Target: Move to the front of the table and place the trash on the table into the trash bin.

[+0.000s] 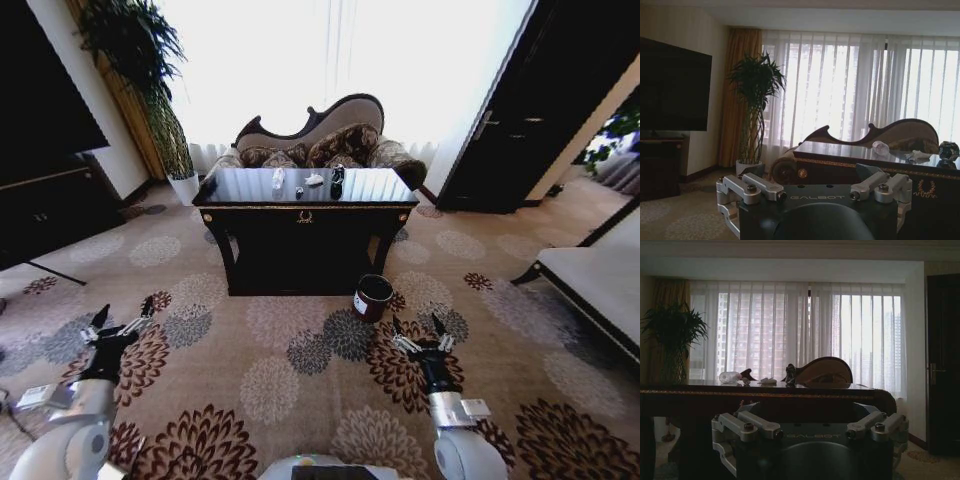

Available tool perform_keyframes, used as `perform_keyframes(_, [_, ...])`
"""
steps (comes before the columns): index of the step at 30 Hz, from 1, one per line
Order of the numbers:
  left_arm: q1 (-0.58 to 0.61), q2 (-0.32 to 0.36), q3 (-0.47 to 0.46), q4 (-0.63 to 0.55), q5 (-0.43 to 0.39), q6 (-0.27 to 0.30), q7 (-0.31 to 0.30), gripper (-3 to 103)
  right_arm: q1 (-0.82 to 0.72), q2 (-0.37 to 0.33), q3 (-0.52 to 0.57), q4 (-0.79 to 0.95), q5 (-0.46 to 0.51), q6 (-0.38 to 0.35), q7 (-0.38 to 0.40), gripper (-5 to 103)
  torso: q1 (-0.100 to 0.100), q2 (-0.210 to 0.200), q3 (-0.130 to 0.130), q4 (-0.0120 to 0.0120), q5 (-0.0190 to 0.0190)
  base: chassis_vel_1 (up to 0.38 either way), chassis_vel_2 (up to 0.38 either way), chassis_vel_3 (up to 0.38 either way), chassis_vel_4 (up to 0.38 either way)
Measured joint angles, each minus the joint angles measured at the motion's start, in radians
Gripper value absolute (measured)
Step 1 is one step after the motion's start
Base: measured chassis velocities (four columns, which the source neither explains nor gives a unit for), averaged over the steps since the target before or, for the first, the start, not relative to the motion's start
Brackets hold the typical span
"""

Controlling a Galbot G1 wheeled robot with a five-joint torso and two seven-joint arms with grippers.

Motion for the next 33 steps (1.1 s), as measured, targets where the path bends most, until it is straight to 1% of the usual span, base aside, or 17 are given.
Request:
perform_keyframes(4, [-0.008,0.005,-0.01,0.009,0.004,0.002,0.017,100,0.003,0.0,0.001,-0.001,0.002,0.006,-0.012,100,0.0,0.0,0.0,-0.0001,-0.0001,0.0,0.0,0.0,0.0])
perform_keyframes(8, [-0.004,-0.001,-0.025,-0.026,0.012,0.008,0.04,100,0.008,0.0,-0.004,0.009,0.009,0.01,-0.026,100,0.0,0.0,0.0,-0.0001,0.0002,0.0,0.0,0.0,0.0])
perform_keyframes(14, [0.005,-0.01,-0.033,-0.062,0.013,0.012,0.046,100,0.008,0.001,-0.007,0.027,0.022,0.003,-0.027,100,0.0,0.0,0.0,0.0,0.0,0.0,0.0,0.0,0.0])
perform_keyframes(18, [0.008,-0.017,-0.048,-0.102,0.013,0.034,0.034,100,0.003,0.0,-0.009,0.045,0.035,0.0,-0.029,100,0.0,0.0,0.0,-0.0001,0.0001,0.0,0.0,0.0,0.0])
perform_keyframes(20, [0.007,-0.017,-0.06,-0.127,0.012,0.06,0.02,100,-0.001,-0.001,-0.008,0.058,0.042,-0.001,-0.034,100,0.0,0.0,0.0,-0.0001,0.0001,0.0,0.0,0.0,0.0])
perform_keyframes(21, [0.008,-0.017,-0.064,-0.143,0.013,0.078,0.0,100,-0.004,-0.001,-0.008,0.065,0.046,-0.002,-0.038,100,0.0,0.0,0.0,0.0,0.0001,0.0,0.0,0.0,0.0])
perform_keyframes(22, [0.008,-0.017,-0.064,-0.143,0.013,0.078,0.0,100,-0.004,-0.001,-0.008,0.065,0.046,-0.002,-0.038,100,0.0,0.0,0.0,0.0,0.0001,0.0,0.0,0.0,0.0])
perform_keyframes(25, [0.012,-0.018,-0.048,-0.164,0.011,0.111,-0.067,100,-0.008,0.0,-0.015,0.077,0.053,-0.007,-0.041,100,0.0,0.0,0.0,-0.0001,0.0001,0.0,0.0,0.0,0.0])
perform_keyframes(26, [0.012,-0.018,-0.048,-0.164,0.011,0.111,-0.067,100,-0.008,0.0,-0.015,0.077,0.053,-0.007,-0.041,100,0.0,0.0,0.0,-0.0001,0.0001,0.0,0.0,0.0,0.0])
perform_keyframes(27, [0.014,-0.02,-0.036,-0.174,0.009,0.122,-0.094,100,-0.009,0.002,-0.02,0.082,0.055,-0.011,-0.042,100,0.0,0.0,0.0,-0.0001,0.0001,-0.053,0.044,0.045,-0.031])
perform_keyframes(29, [0.018,-0.026,-0.015,-0.192,0.007,0.132,-0.127,100,-0.009,0.007,-0.03,0.09,0.058,-0.018,-0.044,100,0.0,0.0,0.0,-0.0001,0.0,-0.078,0.056,0.067,-0.066])
perform_keyframes(33, [0.021,-0.029,-0.001,-0.206,0.0,0.134,-0.142,100,-0.009,0.01,-0.037,0.094,0.061,-0.023,-0.048,100,0.0,0.0,0.0,-0.0001,0.0001,-0.099,0.105,0.11,-0.09])
